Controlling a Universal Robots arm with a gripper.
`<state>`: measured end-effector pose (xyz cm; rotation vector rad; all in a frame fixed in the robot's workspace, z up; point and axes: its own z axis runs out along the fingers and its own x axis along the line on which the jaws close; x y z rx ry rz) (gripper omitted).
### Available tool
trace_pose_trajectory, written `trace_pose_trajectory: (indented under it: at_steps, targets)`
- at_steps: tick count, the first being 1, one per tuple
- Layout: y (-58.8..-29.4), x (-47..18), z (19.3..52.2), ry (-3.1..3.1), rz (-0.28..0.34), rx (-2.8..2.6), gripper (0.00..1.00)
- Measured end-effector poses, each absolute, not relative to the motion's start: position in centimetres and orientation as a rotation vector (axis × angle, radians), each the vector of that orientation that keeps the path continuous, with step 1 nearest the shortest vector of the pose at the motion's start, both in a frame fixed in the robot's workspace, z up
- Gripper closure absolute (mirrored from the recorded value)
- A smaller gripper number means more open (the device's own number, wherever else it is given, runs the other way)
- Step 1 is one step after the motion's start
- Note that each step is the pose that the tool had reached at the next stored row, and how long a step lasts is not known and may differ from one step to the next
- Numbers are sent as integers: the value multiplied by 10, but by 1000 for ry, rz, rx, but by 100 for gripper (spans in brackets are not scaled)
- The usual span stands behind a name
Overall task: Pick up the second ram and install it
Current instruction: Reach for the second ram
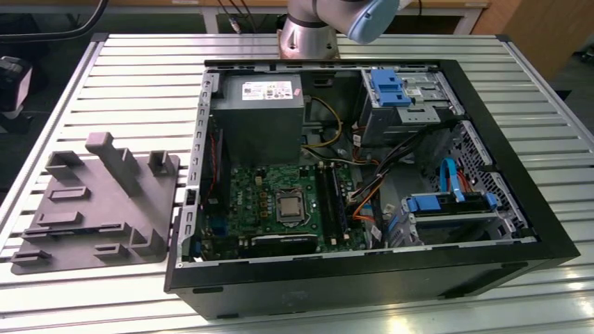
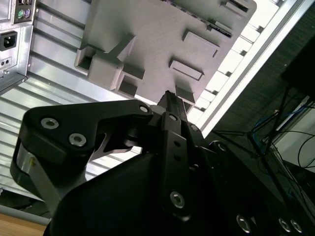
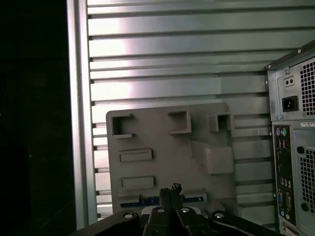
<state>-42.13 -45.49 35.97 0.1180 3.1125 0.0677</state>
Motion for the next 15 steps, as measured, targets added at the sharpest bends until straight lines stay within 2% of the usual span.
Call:
trace_pose_trajectory:
  at_steps: [15]
  targets:
    - [-459,-425,356,3112,68,118,89]
